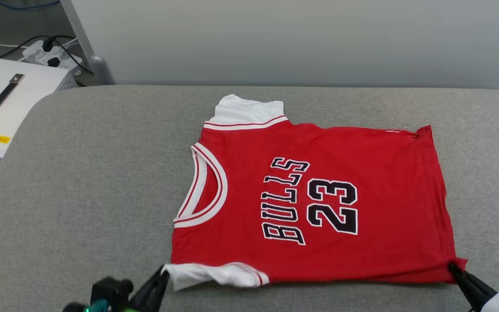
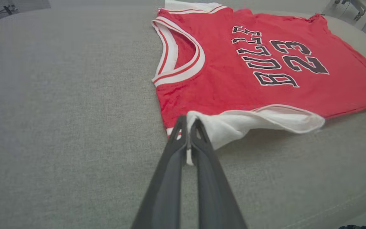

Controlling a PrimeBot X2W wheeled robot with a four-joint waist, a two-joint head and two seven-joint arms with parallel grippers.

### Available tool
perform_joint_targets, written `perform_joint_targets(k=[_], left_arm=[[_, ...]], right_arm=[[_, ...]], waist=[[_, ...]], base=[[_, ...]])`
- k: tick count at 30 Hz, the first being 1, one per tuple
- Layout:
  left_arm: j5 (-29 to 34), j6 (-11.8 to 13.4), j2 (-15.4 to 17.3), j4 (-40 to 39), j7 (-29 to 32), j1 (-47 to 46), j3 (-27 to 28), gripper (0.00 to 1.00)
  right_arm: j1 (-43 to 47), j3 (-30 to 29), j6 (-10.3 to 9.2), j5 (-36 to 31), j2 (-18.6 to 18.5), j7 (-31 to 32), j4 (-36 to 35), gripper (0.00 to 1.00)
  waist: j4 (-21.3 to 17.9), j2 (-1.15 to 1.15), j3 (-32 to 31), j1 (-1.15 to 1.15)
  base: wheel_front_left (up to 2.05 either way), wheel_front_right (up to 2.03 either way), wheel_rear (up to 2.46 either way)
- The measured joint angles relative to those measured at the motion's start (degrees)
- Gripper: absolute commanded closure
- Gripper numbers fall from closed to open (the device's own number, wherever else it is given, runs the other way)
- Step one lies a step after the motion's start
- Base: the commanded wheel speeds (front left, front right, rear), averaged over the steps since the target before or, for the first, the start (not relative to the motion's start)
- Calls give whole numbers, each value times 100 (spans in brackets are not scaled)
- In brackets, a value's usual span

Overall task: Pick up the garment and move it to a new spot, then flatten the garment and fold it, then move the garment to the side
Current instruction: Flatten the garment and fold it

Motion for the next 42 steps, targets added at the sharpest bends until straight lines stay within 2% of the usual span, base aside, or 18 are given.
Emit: perform_joint_targets(k=[4, 8, 13, 20, 28, 37, 38, 39, 42], left_arm=[[333, -210, 87, 45, 152, -850, -22, 100], [561, -490, 78, 304, 315, -1703, -73, 100], [693, -856, -154, 924, 410, -2704, -172, 100], [910, -1204, -453, 2194, 297, -3674, -281, 100], [978, -1411, -911, 3671, -3, -4153, -548, 100], [891, -1470, -1174, 4336, -236, -4357, -692, 100], [868, -1483, -1187, 4357, -244, -4356, -693, 68], [866, -1495, -1184, 4381, -247, -4356, -704, 0], [860, -1511, -1156, 4320, -245, -4354, -688, 0]], right_arm=[[-90, -294, 0, -383, 49, 231, -270, 100], [-433, -490, 0, -459, 98, 481, -482, 100], [-934, -644, 0, -461, 153, 727, -564, 100], [-1747, -603, 0, -463, 223, 999, -271, 100], [-2437, -183, 0, -463, 348, 1015, 587, 100], [-2582, 172, 0, -389, 299, 622, 931, 100], [-2581, 185, 0, -377, 293, 590, 940, 63], [-2575, 198, 0, -370, 277, 550, 943, 2], [-2526, 181, 0, -361, 197, 417, 869, 0]], waist=[[-17, 0, 134, 0], [-66, 0, 310, 0], [-137, 0, 617, 0], [-244, 0, 1133, 0], [-326, 0, 1693, 2], [-297, 0, 1673, 1], [-290, 0, 1639, 1], [-280, 0, 1591, 1], [-244, 0, 1450, 2]], base=[[0, 0, 0], [0, 0, 0], [0, 0, 0], [0, 0, 0], [0, 0, 0], [0, 0, 0], [0, 0, 0], [0, 0, 0], [0, 0, 0]])
